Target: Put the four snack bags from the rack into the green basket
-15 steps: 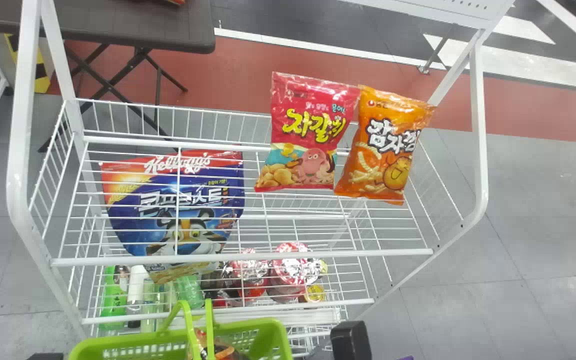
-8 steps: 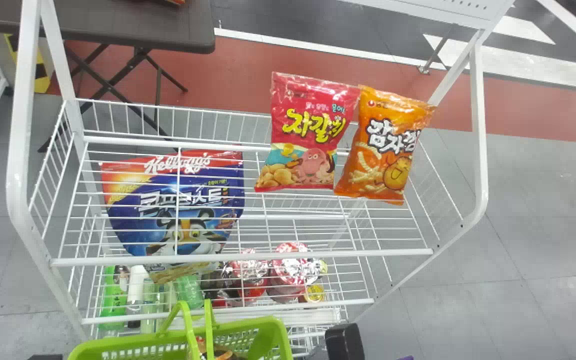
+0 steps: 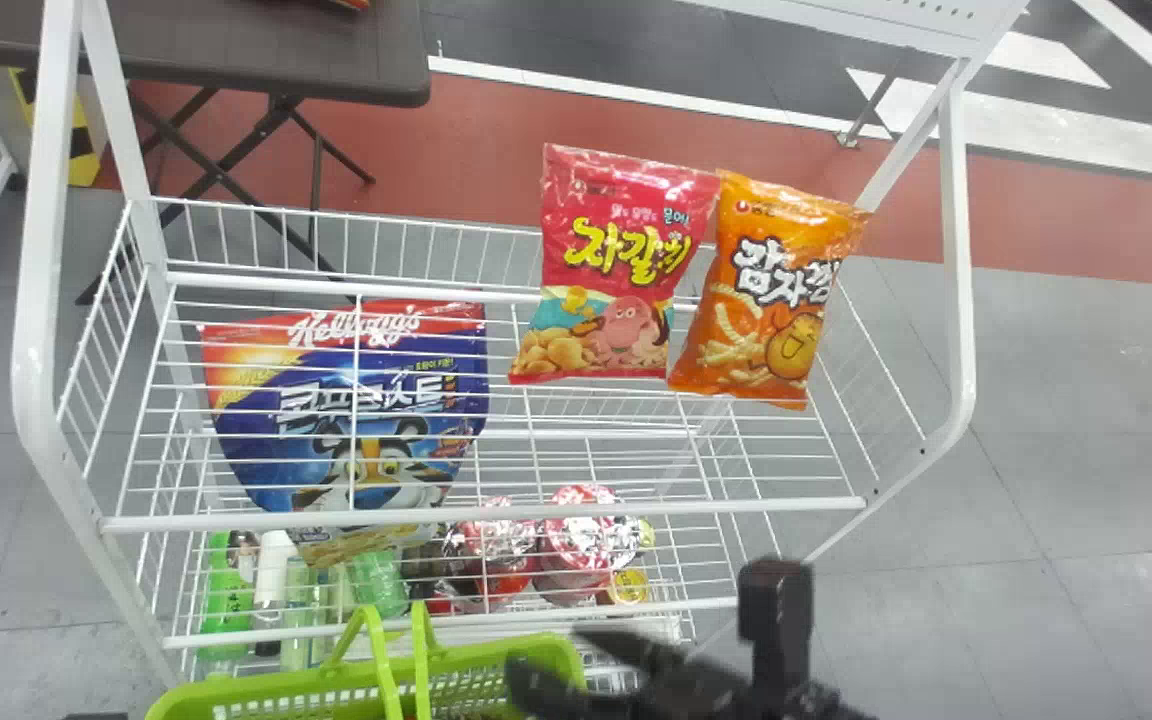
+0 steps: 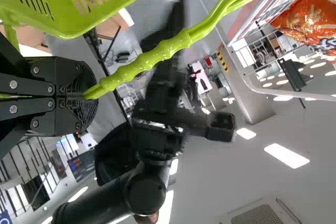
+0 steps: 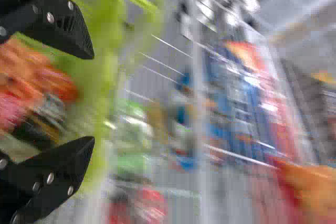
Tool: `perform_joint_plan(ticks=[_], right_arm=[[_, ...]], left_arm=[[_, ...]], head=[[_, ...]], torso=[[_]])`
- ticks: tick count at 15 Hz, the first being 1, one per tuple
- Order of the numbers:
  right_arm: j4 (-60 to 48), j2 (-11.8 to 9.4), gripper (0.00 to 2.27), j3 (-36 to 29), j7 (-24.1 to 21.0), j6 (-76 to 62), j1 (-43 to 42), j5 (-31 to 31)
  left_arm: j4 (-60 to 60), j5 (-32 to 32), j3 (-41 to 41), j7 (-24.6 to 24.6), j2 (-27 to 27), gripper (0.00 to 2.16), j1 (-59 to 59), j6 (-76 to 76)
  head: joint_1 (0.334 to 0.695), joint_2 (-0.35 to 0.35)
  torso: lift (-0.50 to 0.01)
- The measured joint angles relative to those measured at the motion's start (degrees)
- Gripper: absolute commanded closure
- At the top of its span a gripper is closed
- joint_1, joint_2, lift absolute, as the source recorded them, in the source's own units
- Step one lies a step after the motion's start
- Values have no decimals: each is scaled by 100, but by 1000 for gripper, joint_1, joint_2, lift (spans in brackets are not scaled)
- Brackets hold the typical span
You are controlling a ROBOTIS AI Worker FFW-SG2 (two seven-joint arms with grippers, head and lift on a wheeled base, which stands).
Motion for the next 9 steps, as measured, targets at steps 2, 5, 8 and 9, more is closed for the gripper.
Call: perform_joint_plan(ticks=[2, 5, 8, 9], right_arm=[[144, 14, 83, 136, -797, -884, -482, 178], [616, 25, 83, 579, -1854, -1661, -1412, 837], [1270, 55, 83, 732, -2404, -1724, -2229, 1102], [1504, 90, 83, 719, -2432, -1716, -2456, 1164]], left_arm=[[0, -18, -66, 36, 0, 2115, 0, 0], [0, -64, -141, 45, 1, 2115, 0, 0], [18, -67, -144, -13, 38, 2115, -51, 33], [28, -64, -131, -29, 50, 2115, -84, 61]], head=[[695, -350], [695, -350], [695, -350], [695, -350]], torso=[[-6], [-6], [-6], [-6]])
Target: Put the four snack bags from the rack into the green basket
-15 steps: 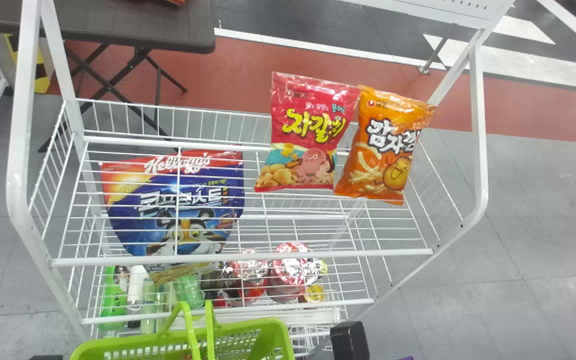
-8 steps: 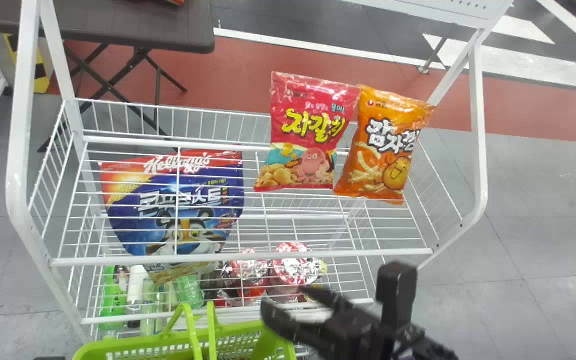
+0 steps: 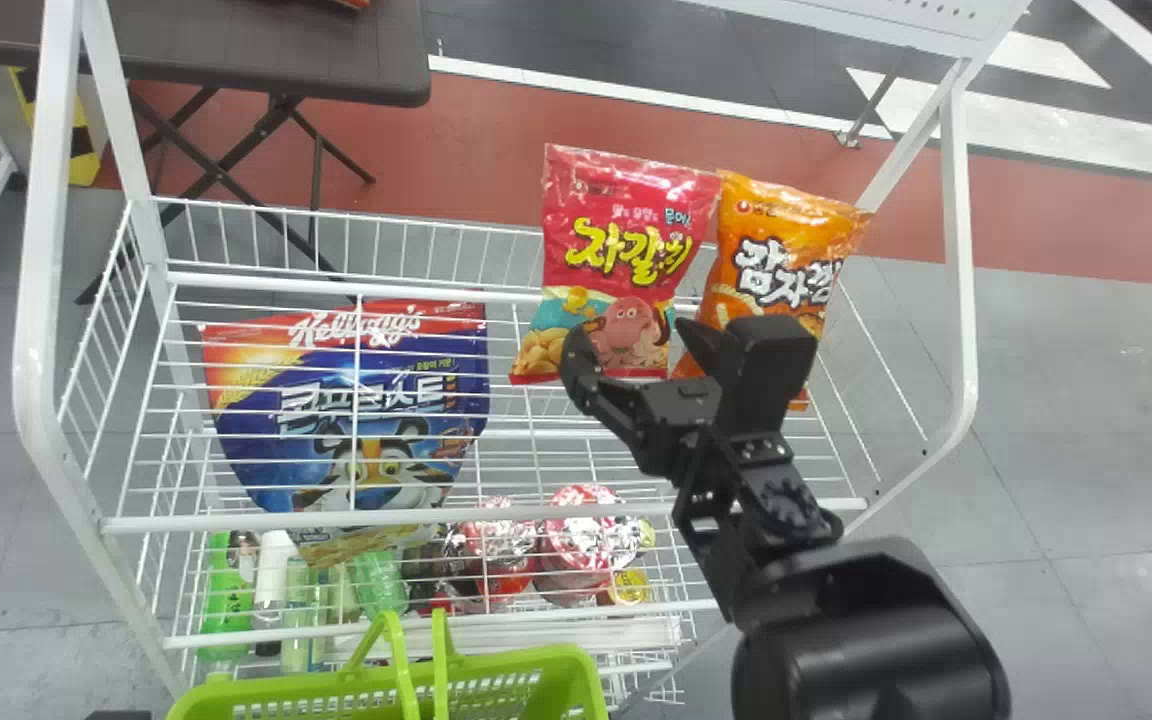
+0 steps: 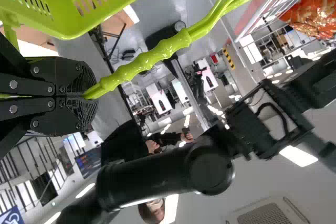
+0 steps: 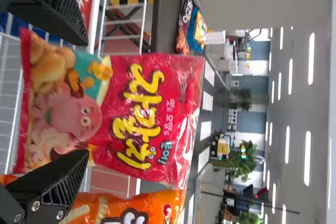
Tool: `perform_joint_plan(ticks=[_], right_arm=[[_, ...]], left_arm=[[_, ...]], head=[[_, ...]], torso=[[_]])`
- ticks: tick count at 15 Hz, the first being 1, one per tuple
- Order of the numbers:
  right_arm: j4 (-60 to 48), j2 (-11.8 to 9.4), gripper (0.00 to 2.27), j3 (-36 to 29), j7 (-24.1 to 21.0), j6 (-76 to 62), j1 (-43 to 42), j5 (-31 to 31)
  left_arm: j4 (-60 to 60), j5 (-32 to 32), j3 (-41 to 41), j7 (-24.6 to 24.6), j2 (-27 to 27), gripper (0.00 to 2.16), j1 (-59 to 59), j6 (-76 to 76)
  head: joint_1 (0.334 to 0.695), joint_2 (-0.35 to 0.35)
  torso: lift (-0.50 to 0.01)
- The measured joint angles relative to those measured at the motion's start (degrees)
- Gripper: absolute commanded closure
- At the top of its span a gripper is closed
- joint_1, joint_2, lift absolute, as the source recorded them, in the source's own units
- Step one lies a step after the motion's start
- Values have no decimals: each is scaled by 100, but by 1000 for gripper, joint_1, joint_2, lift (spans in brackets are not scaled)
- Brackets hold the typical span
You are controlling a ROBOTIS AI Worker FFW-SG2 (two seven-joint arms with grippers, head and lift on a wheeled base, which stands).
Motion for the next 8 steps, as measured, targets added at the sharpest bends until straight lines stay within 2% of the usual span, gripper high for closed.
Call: perform_joint_plan(ticks=[4, 5, 6, 7, 8], right_arm=[[668, 82, 157, -39, -2, 221, -679, 185], [816, 91, 272, -66, -5, 350, -827, 258], [953, 105, 792, -117, 24, 470, -957, 306], [1036, 112, 1757, -187, 190, 565, -1037, 293], [1081, 116, 2017, -291, 427, 634, -1060, 194]], left_arm=[[14, 27, 46, -34, 19, 2115, -35, 43], [8, 25, 33, -37, 21, 2115, -53, 49], [5, 13, 9, -41, 25, 2115, -86, 62], [5, 6, -2, -55, 27, 2115, -108, 76], [5, 6, -6, -74, 28, 2115, -121, 88]], head=[[695, -350], [695, -350], [695, -350], [695, -350], [695, -350]], torso=[[-6], [-6], [-6], [-6], [-6]])
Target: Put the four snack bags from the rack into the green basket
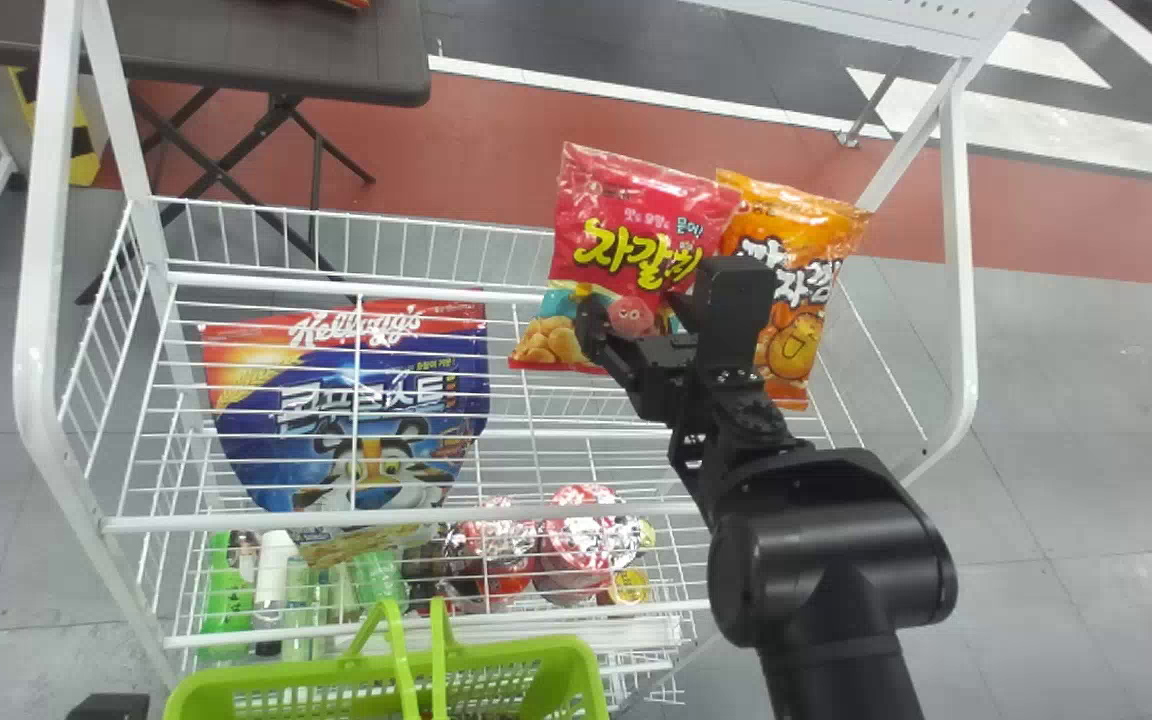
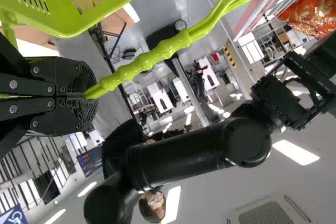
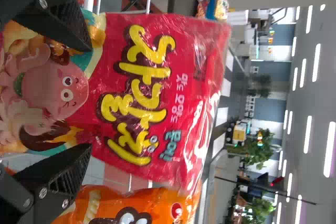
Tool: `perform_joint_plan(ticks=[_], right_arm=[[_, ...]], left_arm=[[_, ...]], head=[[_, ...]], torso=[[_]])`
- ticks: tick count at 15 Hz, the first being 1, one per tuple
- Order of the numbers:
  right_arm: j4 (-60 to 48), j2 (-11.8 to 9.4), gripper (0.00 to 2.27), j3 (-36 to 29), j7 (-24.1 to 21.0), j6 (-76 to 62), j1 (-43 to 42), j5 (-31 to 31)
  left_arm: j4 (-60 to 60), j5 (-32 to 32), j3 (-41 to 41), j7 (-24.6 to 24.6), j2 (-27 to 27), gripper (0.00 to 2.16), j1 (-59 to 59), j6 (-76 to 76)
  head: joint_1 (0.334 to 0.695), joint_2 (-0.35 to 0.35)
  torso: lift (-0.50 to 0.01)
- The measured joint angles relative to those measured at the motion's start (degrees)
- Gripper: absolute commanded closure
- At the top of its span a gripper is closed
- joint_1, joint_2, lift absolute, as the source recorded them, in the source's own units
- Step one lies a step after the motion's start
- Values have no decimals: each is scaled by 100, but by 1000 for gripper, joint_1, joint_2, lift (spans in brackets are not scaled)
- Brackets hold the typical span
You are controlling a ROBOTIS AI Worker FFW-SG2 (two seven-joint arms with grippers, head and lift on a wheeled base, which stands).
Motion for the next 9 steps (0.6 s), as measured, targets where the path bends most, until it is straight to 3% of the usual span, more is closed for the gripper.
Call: perform_joint_plan(ticks=[9], right_arm=[[-683, 15, 2098, -214, 378, -958, 858, -258]], left_arm=[[-24, 30, -11, -14, 0, 2115, -5, 96]], head=[[695, -350]], torso=[[-6]])
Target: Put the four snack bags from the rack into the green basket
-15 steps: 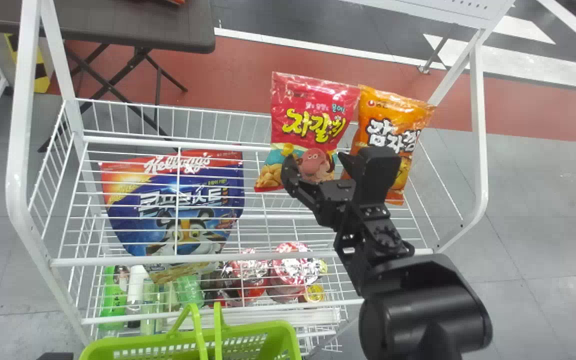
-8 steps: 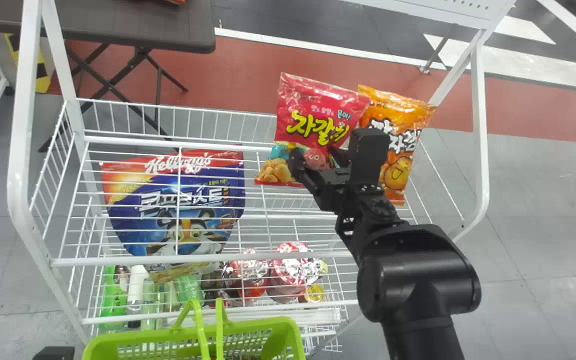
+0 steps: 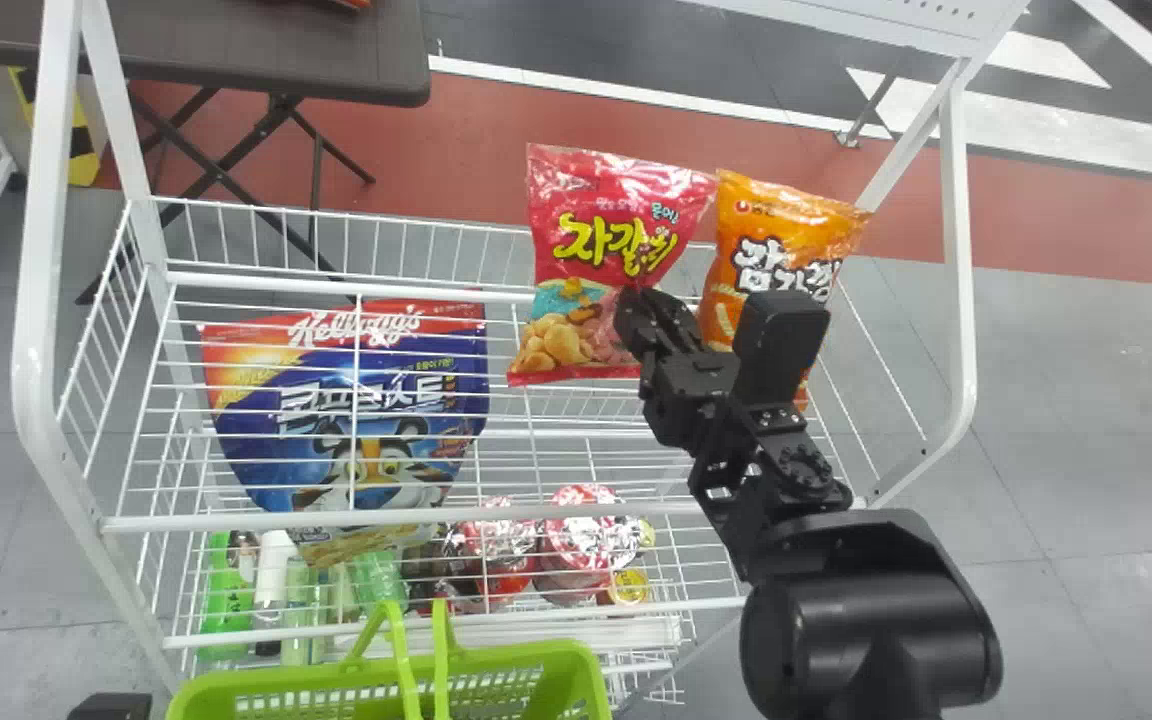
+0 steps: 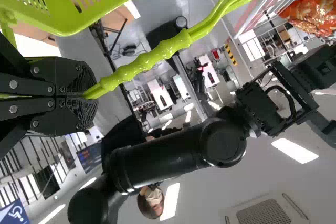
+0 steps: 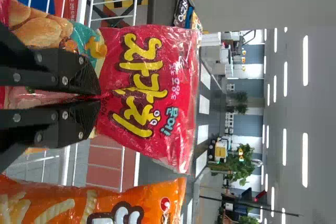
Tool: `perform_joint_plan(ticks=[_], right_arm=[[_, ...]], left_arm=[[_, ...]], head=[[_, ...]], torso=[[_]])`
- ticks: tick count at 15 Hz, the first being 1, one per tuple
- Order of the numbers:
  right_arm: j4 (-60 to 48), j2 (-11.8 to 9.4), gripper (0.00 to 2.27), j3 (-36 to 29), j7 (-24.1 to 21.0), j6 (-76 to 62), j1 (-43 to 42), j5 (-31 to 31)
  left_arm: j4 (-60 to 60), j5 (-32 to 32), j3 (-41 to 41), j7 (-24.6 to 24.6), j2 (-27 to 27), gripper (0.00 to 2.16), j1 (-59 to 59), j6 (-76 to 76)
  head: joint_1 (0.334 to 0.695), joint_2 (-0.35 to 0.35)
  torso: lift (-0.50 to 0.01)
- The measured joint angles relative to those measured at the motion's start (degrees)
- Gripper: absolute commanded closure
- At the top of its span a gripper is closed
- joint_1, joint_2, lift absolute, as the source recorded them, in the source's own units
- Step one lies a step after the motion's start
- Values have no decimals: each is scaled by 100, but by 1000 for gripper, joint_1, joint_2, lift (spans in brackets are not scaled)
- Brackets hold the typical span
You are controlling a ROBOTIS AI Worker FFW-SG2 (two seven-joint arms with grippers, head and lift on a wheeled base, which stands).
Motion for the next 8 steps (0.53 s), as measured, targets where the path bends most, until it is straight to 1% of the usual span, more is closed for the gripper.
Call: perform_joint_plan(ticks=[2, 4, 6, 8], right_arm=[[-198, 0, 2098, -56, 40, -149, 214, -31], [-563, 0, 2098, -123, 214, -111, 493, -204], [-1218, 0, 2098, -182, 388, 120, 976, -390], [-2034, 0, 2098, -223, 501, 520, 1624, -438]], left_arm=[[-1, -3, -2, 0, 0, 2115, 6, 0], [-6, -5, -3, 0, 0, 2115, 21, 1], [-10, -5, 4, 0, 0, 2115, 46, 1], [-39, -3, 27, -8, 5, 2115, 74, 1]], head=[[695, -350], [695, -350], [695, -350], [695, -350]], torso=[[-6], [-6], [-6], [-6]])
